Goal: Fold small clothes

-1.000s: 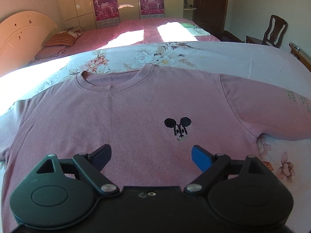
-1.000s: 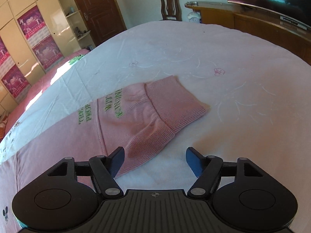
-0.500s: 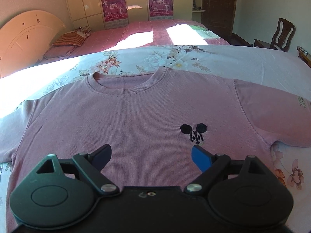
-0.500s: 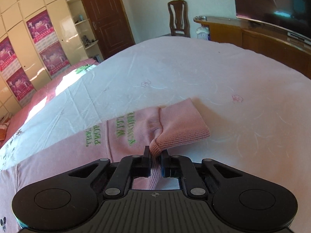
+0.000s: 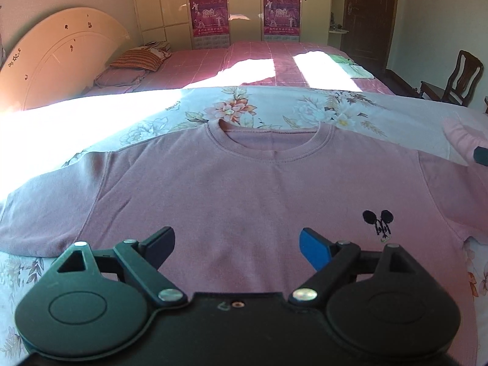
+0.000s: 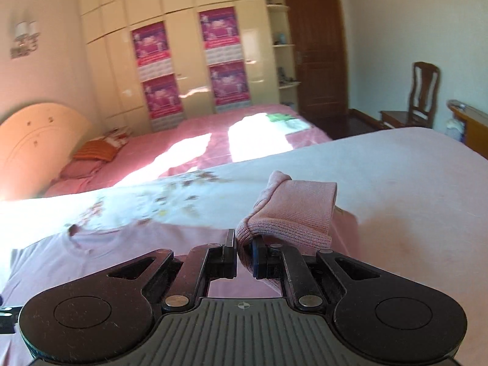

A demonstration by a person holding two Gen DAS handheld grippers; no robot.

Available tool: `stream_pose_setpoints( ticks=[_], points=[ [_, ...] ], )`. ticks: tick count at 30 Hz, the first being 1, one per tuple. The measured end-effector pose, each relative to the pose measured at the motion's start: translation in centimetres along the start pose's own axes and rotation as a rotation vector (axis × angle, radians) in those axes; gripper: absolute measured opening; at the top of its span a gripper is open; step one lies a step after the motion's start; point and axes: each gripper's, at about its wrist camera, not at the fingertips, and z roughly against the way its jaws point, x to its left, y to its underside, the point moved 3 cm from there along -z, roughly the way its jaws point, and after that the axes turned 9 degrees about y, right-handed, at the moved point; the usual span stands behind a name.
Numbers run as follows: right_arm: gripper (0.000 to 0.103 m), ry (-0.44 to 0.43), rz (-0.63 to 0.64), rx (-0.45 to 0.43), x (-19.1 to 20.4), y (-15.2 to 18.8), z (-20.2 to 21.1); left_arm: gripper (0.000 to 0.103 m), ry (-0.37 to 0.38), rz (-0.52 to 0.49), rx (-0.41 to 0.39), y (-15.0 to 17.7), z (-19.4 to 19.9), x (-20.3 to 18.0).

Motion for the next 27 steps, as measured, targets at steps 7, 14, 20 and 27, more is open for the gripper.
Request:
stream_pose_setpoints(
  ticks=[7,14,20,27],
  points=[
    [0.009,-0.158,0.156,0.108,14.0,5.8,-2.9,0.089,0.029,0.032,-0.037,0.0,0.5,5.6],
    [0.063,-0.18,0.228,0.123,17.2,7.9,-2.9,0.089,0.171,0.06,-0.011,0.4,-0.2,6.7],
    [0.063,-0.074,0.186,0.094,12.5,7.4,-0.8,0.089,0.33,0.03,0.095,1.4,-2.1,2.8],
    [0.063,0.106,0.118,0.133,4.2,8.8,0.8,0.086,0.394,0.139,0.141,2.7,-6.3,0.3]
  ],
)
